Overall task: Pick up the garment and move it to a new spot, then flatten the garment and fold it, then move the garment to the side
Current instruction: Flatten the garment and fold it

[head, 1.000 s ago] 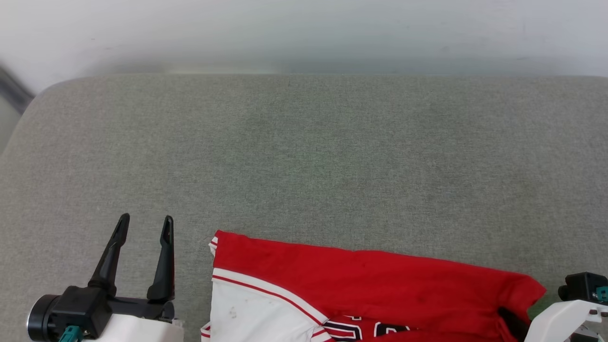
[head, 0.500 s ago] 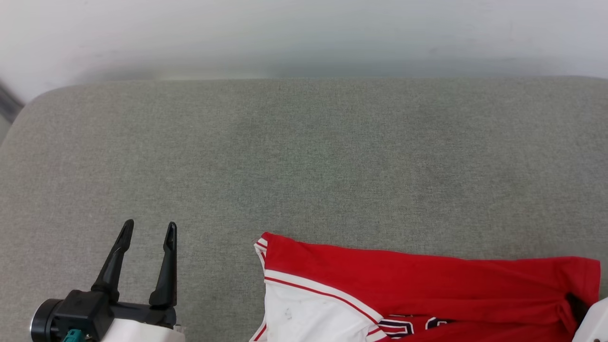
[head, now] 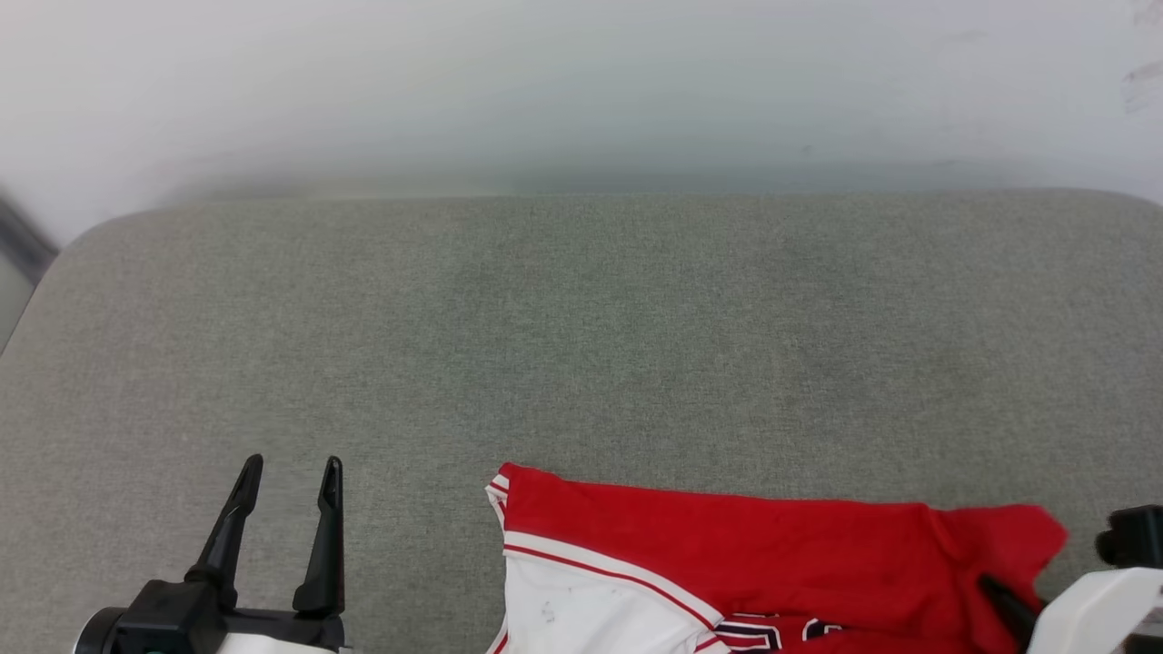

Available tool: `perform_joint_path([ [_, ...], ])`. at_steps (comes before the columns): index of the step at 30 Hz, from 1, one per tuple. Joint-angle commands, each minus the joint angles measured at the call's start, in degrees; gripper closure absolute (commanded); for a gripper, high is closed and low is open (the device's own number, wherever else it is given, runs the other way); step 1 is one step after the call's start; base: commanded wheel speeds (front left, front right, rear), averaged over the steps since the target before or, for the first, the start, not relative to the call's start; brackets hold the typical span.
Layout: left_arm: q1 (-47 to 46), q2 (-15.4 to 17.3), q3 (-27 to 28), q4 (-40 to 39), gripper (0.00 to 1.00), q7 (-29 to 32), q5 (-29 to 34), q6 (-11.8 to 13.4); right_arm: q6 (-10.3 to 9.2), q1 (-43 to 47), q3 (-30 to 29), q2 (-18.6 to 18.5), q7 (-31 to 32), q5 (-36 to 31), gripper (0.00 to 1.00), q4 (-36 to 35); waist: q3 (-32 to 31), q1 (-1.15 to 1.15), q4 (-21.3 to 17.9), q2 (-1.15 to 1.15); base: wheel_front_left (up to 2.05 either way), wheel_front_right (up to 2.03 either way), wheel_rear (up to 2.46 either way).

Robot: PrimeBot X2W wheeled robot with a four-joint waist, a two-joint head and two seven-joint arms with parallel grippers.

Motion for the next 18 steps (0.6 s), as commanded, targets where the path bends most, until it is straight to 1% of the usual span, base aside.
perform_joint_path([
  [1, 0.59, 0.00, 0.24, 0.00, 0.00, -0.26, -0.14, -0.10, -0.04, 1.31, 1.23, 1.24, 1.11, 0.48, 1.00, -2.22, -0.57, 0.00, 0.19, 0.00, 0.00, 0.00, 0.00],
  [7, 1.38, -0.13, -0.41, 0.57, 0.00, -0.26, -0.36, -0.10, -0.03, 3.03, 8.85, 5.90, 5.14, 2.29, 1.00, -6.74, -1.63, 0.00, 0.73, 0.00, 0.00, 0.00, 0.00],
  [10, 1.56, 0.16, -0.71, 0.89, 0.00, -0.25, -0.38, -0.11, -0.03, 2.00, 12.06, 6.97, 6.00, 4.79, 1.00, -7.14, -2.10, 0.00, 1.12, 0.00, 0.00, 0.00, 0.00],
  [11, 1.59, 0.29, -0.77, 0.90, 0.00, -0.25, -0.36, -0.10, -0.03, 1.52, 12.92, 7.15, 5.91, 5.58, 1.00, -6.98, -2.23, 0.00, 1.30, 0.00, 0.00, 0.00, 0.00],
  [13, 1.62, 0.42, -0.85, 0.86, 0.00, -0.25, -0.49, -0.10, -0.03, 0.97, 14.97, 7.23, 4.47, 9.29, 1.00, -5.91, -2.45, 0.00, 1.75, 0.00, 0.00, 0.00, 0.00],
  [14, 1.62, 0.42, -0.85, 0.86, 0.00, -0.25, -0.49, -0.10, -0.03, 0.97, 14.97, 7.23, 4.47, 9.29, 1.00, -5.91, -2.45, 0.00, 1.75, 0.00, 0.00, 0.00, 0.00],
  [18, 1.83, 0.64, -0.70, 0.66, 0.00, -0.25, -0.72, -0.11, -0.03, -0.99, 18.28, 7.20, 0.72, 15.58, 1.00, -3.01, -2.64, 0.00, 2.86, 0.00, 0.00, 0.00, 0.00],
])
